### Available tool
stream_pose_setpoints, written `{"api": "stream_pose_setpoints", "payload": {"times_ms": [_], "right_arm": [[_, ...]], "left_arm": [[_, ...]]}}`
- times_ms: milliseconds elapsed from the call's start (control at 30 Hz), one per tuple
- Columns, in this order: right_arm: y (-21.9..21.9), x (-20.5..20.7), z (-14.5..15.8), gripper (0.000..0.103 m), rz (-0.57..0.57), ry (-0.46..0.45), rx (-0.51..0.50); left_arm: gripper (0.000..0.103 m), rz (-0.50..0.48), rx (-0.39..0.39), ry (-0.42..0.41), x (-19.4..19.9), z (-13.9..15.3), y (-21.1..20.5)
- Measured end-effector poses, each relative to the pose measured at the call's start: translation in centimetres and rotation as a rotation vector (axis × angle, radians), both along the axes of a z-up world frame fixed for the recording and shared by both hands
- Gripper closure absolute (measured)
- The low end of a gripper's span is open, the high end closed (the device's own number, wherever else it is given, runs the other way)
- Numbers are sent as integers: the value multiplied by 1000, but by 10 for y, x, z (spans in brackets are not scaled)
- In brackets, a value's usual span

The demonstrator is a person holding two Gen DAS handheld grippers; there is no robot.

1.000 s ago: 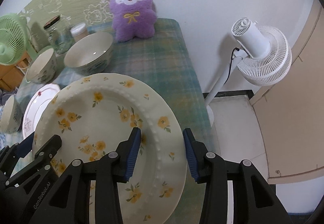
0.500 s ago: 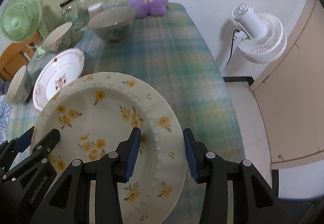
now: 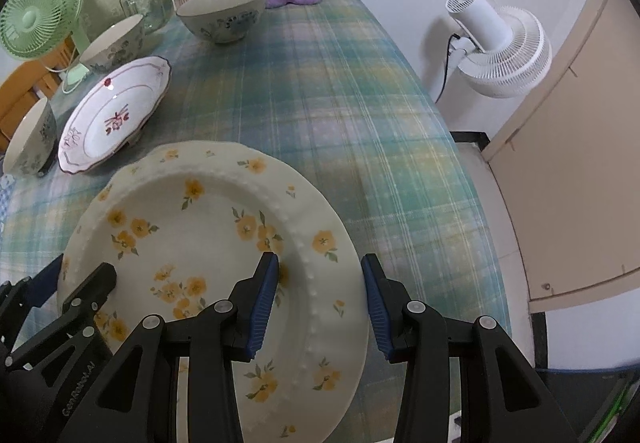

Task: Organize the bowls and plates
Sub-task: 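Open both grippers and withdraw them from the stacked plates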

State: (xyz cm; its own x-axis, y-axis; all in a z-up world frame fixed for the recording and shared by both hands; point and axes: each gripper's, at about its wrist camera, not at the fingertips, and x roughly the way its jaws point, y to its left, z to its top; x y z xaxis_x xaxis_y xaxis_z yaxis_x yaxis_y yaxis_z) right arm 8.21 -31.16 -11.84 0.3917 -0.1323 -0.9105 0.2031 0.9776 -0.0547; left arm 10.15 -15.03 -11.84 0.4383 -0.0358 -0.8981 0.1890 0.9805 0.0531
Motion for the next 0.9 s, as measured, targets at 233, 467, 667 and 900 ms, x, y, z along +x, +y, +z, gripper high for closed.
{"api": "stream_pose_setpoints", "payload": {"times_ms": [233,467,667,900], "right_arm": [[0,-2,-5,57,-14,14,16],[-4,-1,-10,57,-21,23,49],[-4,1,-12,57,-7,32,58],[-1,4,-11,57,8,32,53]], "left_arm": [[56,-13,53,-19,-2,-2,-4],[55,4,77,-36,-2,-4,-7],[51,-7,151,-44,-2,-9,-18],[41,5,147,-25,2,-10,-22]]}}
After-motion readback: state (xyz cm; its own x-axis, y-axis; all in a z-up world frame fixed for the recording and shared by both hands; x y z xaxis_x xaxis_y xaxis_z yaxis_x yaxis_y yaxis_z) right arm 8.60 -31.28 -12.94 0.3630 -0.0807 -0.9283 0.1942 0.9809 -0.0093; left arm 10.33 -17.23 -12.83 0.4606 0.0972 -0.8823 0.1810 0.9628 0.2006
